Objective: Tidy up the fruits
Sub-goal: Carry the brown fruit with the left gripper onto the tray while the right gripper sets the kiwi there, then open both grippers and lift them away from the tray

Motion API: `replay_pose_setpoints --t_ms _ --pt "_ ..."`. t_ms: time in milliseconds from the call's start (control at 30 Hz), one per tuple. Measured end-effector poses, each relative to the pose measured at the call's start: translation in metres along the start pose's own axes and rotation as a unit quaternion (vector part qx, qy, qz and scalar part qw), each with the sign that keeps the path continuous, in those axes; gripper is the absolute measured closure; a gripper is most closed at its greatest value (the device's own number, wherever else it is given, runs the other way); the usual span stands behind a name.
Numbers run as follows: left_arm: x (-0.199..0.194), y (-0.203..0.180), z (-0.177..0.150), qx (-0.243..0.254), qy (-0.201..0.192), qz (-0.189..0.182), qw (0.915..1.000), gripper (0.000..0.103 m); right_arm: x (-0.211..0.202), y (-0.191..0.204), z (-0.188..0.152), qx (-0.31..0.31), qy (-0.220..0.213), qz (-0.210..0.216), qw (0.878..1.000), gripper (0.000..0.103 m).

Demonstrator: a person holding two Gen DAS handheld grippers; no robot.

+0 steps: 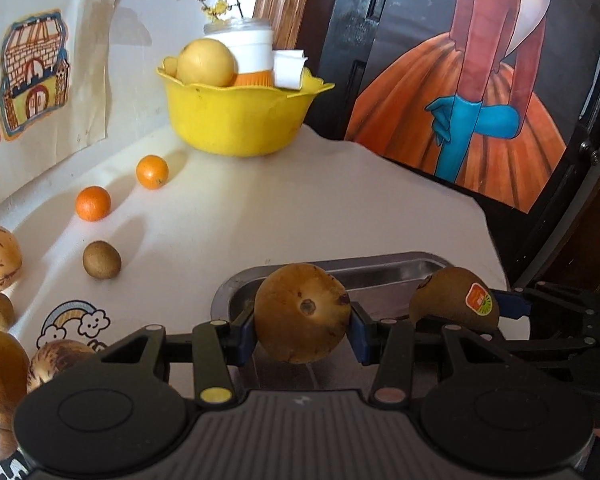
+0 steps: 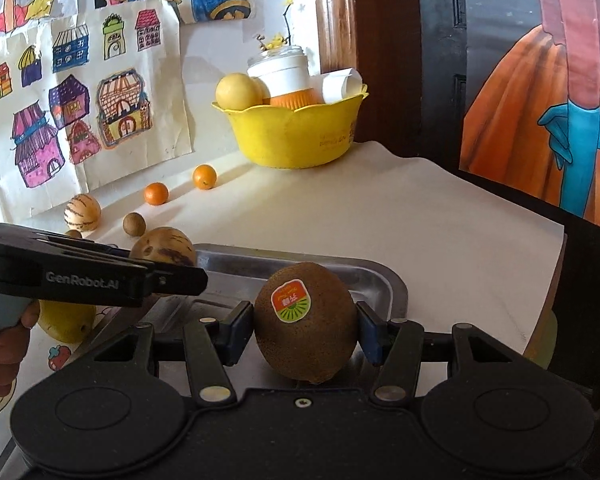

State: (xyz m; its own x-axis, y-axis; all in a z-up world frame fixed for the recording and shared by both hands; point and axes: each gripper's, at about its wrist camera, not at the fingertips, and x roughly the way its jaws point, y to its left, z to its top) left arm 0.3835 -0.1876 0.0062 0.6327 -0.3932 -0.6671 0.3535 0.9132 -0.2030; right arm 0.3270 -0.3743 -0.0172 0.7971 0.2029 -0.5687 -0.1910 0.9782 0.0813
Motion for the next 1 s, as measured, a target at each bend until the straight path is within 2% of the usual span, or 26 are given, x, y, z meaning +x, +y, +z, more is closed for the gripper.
replay_pose_setpoints --t_ms 133,333,467,633,733,800,867,1000 --pt "0.006 0.003 -0.001 -0.015 0.020 0.004 0.9997 0.053 0.003 0.003 0.000 -0.010 0.007 -0.005 1.000 0.046" --pt "0.007 0.006 -0.001 -0.031 0.028 -0.006 0.9991 0.052 0.003 0.004 0.000 -0.012 0.010 -0.009 1.000 0.046" --pt "0.006 0.009 0.000 -0.047 0.028 -0.014 0.9984 0.045 0.001 0.008 -0.003 -0.015 0.014 -0.013 1.000 0.039" --pt "-0.001 0.008 0.000 -0.056 0.022 -0.015 0.9981 0.039 -0.006 0.009 -0.007 -0.013 0.014 -0.015 1.000 0.037" --pt "-0.012 0.007 -0.002 -0.063 0.013 -0.014 0.9978 0.030 -0.016 0.012 -0.009 -0.017 0.008 -0.016 1.000 0.032" --pt "-0.021 0.006 -0.003 -0.066 0.001 -0.005 0.9978 0.017 -0.024 0.015 -0.012 -0.022 0.001 -0.019 1.000 0.027" --pt "-0.031 0.004 -0.005 -0.063 -0.007 0.000 0.9980 0.015 -0.033 0.017 -0.014 -0.021 -0.006 -0.021 1.000 0.024" --pt "-0.055 0.000 -0.012 -0.067 -0.022 0.011 0.9974 0.003 -0.053 0.020 -0.018 -0.012 -0.016 -0.017 1.000 0.015"
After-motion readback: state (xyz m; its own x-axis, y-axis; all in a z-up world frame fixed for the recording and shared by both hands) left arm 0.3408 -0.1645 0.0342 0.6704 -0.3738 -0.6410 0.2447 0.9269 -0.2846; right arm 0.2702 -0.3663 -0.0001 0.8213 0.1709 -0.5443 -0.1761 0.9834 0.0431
